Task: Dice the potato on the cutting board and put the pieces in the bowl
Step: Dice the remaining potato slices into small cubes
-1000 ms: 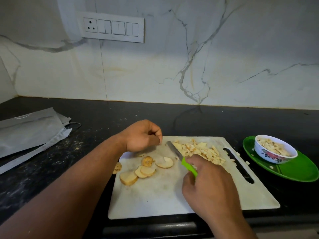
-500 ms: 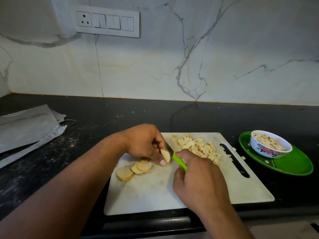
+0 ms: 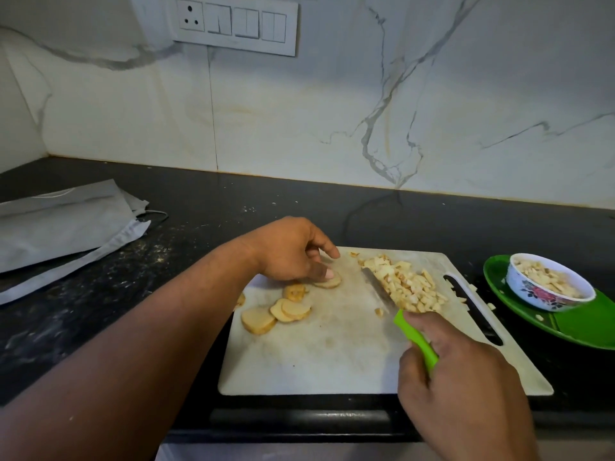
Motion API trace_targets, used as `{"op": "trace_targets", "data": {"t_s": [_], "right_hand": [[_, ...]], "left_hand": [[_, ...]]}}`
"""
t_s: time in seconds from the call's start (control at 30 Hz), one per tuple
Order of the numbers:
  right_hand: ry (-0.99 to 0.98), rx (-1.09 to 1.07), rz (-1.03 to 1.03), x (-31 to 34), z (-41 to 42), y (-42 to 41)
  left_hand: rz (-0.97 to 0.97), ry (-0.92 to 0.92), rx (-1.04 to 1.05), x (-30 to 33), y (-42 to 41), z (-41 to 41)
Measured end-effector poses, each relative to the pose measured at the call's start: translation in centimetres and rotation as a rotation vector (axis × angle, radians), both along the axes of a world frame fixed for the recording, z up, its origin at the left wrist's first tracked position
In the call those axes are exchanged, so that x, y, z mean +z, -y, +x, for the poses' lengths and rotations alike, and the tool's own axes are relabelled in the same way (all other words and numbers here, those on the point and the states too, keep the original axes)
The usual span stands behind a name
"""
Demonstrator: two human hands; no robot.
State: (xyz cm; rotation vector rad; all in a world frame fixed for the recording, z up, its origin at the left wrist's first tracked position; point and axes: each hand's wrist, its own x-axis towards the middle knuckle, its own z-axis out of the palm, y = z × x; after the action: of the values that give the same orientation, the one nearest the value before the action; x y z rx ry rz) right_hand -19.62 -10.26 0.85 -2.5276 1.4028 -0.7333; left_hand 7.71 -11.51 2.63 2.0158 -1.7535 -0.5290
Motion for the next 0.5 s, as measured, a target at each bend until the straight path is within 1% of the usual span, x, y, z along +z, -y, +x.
{"op": "trace_targets", "data": {"t_s": [0.1, 0.23, 0.33, 0.5], "right_hand": [[0.001, 0.012, -0.025, 0.9, 0.3, -0.2], [-0.014, 0.092, -0.041, 1.3, 1.3, -0.5], [-0.047, 0.093, -0.083, 1.6, 2.2, -0.1], [-0.089, 0.116, -0.067, 2.1, 3.2, 0.0]], "left_hand": [[0.067, -0.005, -0.023, 0.0, -0.1, 0.4], [0.036, -0.009, 0.008, -0.5, 0.2, 0.3], [0.016, -0.037, 0.023, -0.8, 0.3, 0.0], [0.032, -0.062, 0.088, -1.0, 0.9, -0.6]]}}
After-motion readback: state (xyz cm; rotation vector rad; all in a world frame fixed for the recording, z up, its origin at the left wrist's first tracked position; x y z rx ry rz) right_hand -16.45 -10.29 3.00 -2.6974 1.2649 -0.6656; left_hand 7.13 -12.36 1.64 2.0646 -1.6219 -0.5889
